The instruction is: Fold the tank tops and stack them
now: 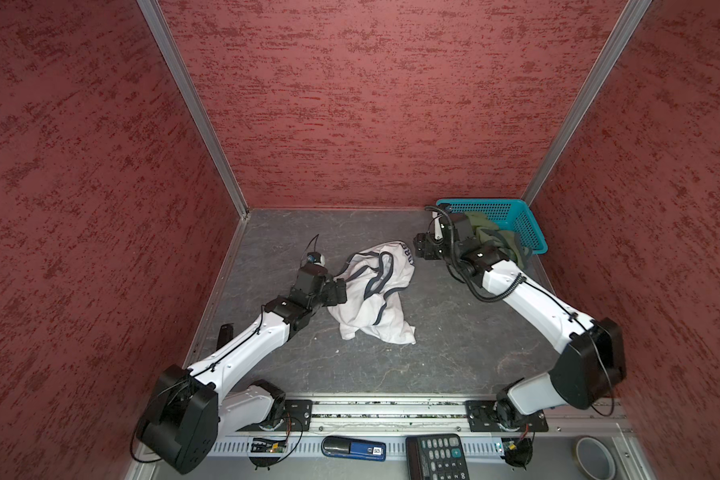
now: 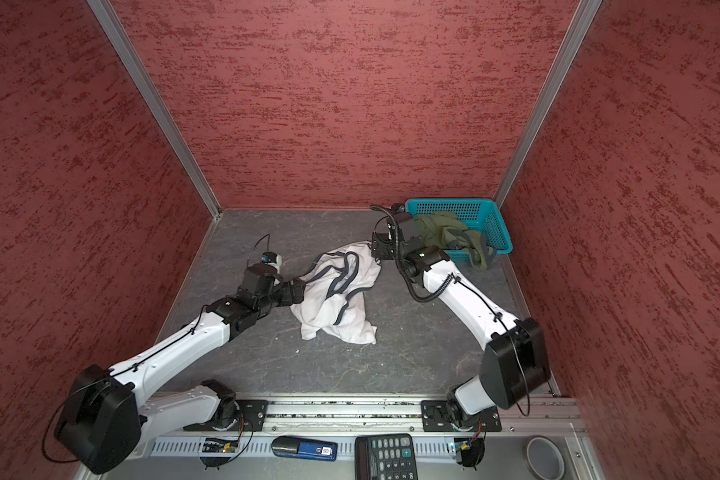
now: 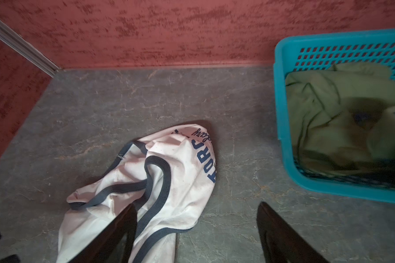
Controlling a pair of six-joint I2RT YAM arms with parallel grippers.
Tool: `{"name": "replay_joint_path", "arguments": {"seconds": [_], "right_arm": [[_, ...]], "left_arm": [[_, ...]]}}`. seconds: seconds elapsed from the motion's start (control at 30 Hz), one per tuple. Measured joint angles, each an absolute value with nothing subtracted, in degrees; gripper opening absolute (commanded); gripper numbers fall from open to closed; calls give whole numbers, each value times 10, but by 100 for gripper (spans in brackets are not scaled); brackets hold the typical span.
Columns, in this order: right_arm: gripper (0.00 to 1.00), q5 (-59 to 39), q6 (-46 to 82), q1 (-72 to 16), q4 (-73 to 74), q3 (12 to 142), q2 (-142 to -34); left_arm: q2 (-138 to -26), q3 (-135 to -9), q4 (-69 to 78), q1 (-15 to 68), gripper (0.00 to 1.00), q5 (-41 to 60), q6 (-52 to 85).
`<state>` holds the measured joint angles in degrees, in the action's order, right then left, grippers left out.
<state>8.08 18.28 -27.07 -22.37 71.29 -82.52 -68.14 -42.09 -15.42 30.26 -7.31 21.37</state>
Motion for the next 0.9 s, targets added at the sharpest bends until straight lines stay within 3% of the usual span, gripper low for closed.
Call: {"name": "replay_joint_path", "arguments": {"seconds": [0.2, 0.47, 0.67, 0.8, 0.9], "right_arm": [[83, 106, 227, -272, -203, 575, -707], [83, 107, 293, -272, -181, 433, -639], [83, 95, 317, -272, -157, 393, -632], [82, 82, 326, -272, -145, 379, -635], [80, 71, 331, -272, -134, 370, -639]], "left_arm": [[-804, -584, -222, 429, 93, -78, 211], [-1028, -752, -346, 472, 78, -90, 196], [-1100, -793, -417, 474, 61, -106, 204], [-1099, -800, -435, 473, 40, -125, 216], [-1090, -797, -437, 473, 30, -134, 221]]}}
